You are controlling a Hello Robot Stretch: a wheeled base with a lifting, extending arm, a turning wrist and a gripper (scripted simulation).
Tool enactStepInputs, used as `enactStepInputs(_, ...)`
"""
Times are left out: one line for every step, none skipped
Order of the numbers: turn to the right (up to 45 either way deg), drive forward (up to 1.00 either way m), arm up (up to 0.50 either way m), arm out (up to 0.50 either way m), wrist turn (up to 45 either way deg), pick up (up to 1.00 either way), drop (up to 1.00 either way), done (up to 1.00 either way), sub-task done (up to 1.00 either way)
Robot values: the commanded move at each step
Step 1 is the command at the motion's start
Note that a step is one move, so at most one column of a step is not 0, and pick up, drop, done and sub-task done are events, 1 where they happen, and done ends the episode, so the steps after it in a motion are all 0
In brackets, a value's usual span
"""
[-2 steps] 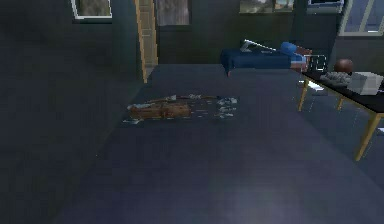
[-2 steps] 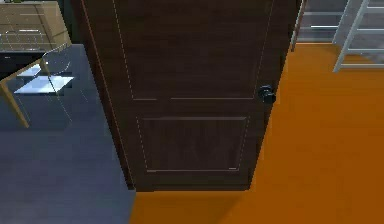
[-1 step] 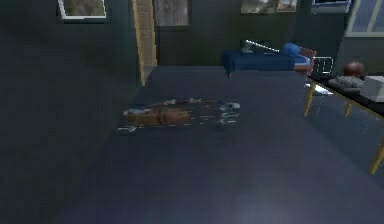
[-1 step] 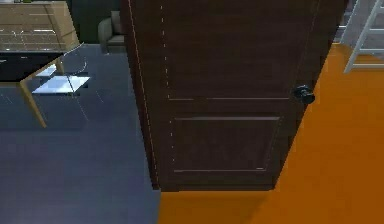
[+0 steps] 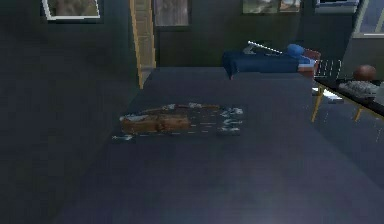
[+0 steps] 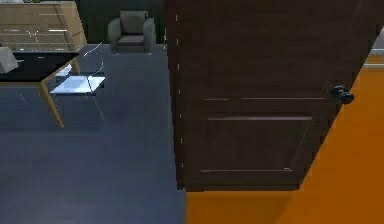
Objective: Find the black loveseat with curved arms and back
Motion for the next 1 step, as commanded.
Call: enactStepInputs(27.0,0.0,0.0,0.0,0.0,0.0,0.0,0.0,0.0)
